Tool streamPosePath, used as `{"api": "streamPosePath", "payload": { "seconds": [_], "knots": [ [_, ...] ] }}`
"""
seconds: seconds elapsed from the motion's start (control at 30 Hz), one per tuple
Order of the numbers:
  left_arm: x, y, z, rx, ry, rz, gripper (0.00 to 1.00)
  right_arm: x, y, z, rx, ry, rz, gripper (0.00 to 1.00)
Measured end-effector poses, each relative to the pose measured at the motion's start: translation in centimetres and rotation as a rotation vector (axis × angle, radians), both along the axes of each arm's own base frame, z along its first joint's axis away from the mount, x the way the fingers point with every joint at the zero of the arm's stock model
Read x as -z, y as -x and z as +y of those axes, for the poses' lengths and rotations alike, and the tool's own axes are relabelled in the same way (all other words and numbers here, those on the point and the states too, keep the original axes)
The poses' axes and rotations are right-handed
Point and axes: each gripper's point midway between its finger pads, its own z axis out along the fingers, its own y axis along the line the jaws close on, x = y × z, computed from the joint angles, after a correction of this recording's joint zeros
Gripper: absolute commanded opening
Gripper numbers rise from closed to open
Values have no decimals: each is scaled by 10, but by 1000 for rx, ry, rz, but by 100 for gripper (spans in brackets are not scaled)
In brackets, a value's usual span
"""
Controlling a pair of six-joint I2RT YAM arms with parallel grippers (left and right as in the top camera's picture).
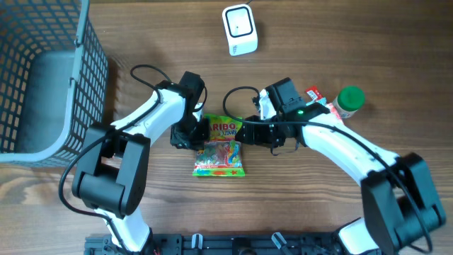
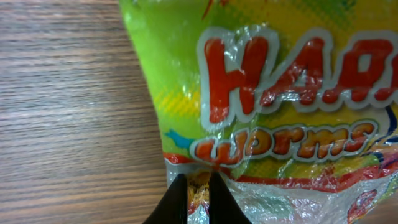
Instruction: Scan the item barcode
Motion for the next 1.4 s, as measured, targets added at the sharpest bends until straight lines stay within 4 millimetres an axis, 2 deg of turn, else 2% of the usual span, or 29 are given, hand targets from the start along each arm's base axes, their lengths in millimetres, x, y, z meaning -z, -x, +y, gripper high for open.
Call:
{"api": "streamPosePath", "payload": {
  "seconds": [0.17,0.27,0.3,0.37,0.43,0.53,0.57,0.6,0.67,0.7,0.73,0.77,0.8,0.87,0.97,1.03,1.1,1.2,1.27,1.3,1.33,1.37,1.4],
  "knots": [
    [2,0,-3,-2,20,-1,7,44,11,0,-11,42,123,52],
    [2,0,-3,-2,21,-1,4,42,18,21,-67,-30,128,52],
    [2,1,-3,-2,20,0,4,42,22,30,-93,-54,126,46],
    [2,1,-3,-2,19,0,4,40,27,45,-136,-81,100,5],
    [2,1,-2,-2,15,-1,4,39,27,56,-160,-99,71,4],
    [1,3,-1,-5,11,13,4,40,27,52,-173,-71,45,4],
    [-5,3,1,-13,11,23,4,39,25,46,-175,-30,16,4],
    [-14,-5,2,-26,22,-2,4,31,18,21,-153,103,-48,4],
    [-53,-35,6,-67,72,-144,4,4,2,-7,-109,238,-184,4],
    [-76,-47,8,-83,99,-227,4,-22,-12,-30,-60,345,-309,4],
    [-111,-57,13,-101,130,-335,4,-61,-27,-58,19,455,-458,4],
    [-129,-59,13,-103,147,-386,4,-76,-33,-77,65,540,-515,4],
    [-132,-58,13,-102,151,-392,5,-83,-33,-100,102,652,-542,4],
    [-128,-56,13,-102,147,-377,6,-81,-33,-134,134,857,-546,4],
    [-126,-54,14,-102,144,-370,8,-64,-41,-151,114,1058,-545,4],
    [-126,-54,14,-102,144,-368,8,-53,-42,-147,58,1169,-568,4],
    [-126,-54,14,-102,144,-368,9,-41,-41,-130,-19,1242,-614,4],
    [-126,-54,14,-102,144,-367,11,-21,-31,-89,-170,1319,-723,4],
    [-125,-54,14,-102,143,-367,12,-13,-20,-53,-224,1244,-788,10],
    [-125,-54,14,-102,143,-366,13,-11,-14,-37,-244,1200,-812,18],
    [-125,-54,14,-102,143,-367,14,-9,-7,-14,-260,1124,-844,20],
    [-125,-54,15,-103,139,-368,14,-6,0,6,-278,1056,-866,8],
    [-125,-54,16,-103,131,-370,14,-3,8,24,-307,988,-878,4]
  ]
}}
